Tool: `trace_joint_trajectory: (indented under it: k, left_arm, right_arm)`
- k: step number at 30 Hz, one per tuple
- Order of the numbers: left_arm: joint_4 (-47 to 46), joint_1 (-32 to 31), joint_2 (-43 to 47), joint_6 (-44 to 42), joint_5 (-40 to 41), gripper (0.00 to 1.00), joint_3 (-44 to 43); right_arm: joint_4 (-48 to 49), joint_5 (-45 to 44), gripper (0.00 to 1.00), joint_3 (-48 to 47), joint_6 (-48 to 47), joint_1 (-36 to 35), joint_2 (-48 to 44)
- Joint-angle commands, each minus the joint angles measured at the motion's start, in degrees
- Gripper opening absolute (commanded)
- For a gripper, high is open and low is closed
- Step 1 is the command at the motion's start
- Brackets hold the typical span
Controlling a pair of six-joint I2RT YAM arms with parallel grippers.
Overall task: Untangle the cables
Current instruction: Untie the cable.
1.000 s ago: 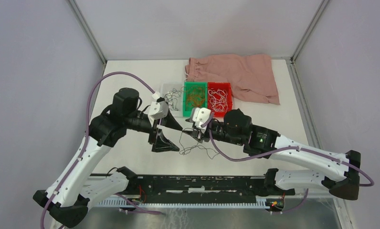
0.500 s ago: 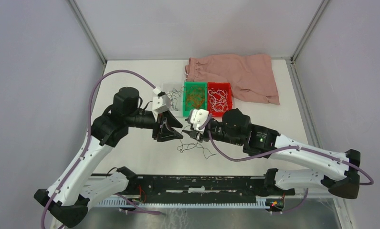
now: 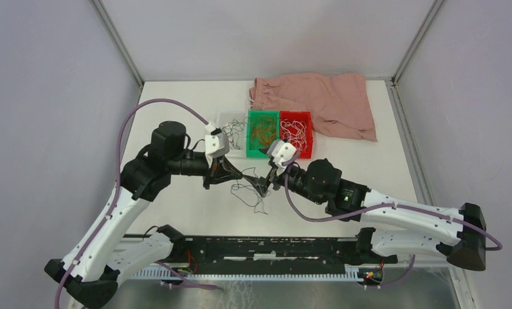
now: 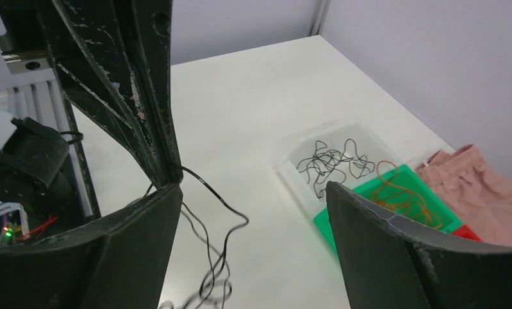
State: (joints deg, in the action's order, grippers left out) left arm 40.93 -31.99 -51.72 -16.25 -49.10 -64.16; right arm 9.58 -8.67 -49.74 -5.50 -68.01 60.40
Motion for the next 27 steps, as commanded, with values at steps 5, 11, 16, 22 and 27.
trace_joint_trajectory:
  k: [5,11,16,22,27]
  left_arm:
    - [-0.6,-0.1,1.8,-6.9,0.6,0.03,-1.5]
    - [-0.8,-0.1,2.0,-8.8,1.9,0.03,-2.7]
    - [-1.9,-0.1,2.0,-8.0,2.6,0.03,-4.0]
    - [-3.4,-0.1,1.3,-5.1,3.0,0.03,-6.5]
    - [-5.2,-0.1,0.7,-2.0,3.4,0.03,-7.7]
  right_arm:
    - [21.5,7.9,0.90,1.0,15.3,-0.5,2.5]
    - [13.6,-1.7,0.83,1.5,15.7,-0.3,-2.5]
    - [5.9,-3.7,0.80,4.0,15.4,-0.4,-5.3]
    - [4.0,-8.9,0.80,7.3,15.6,-0.4,-7.1]
    - [6.0,-10.8,0.81,7.1,17.0,-0.4,-3.8]
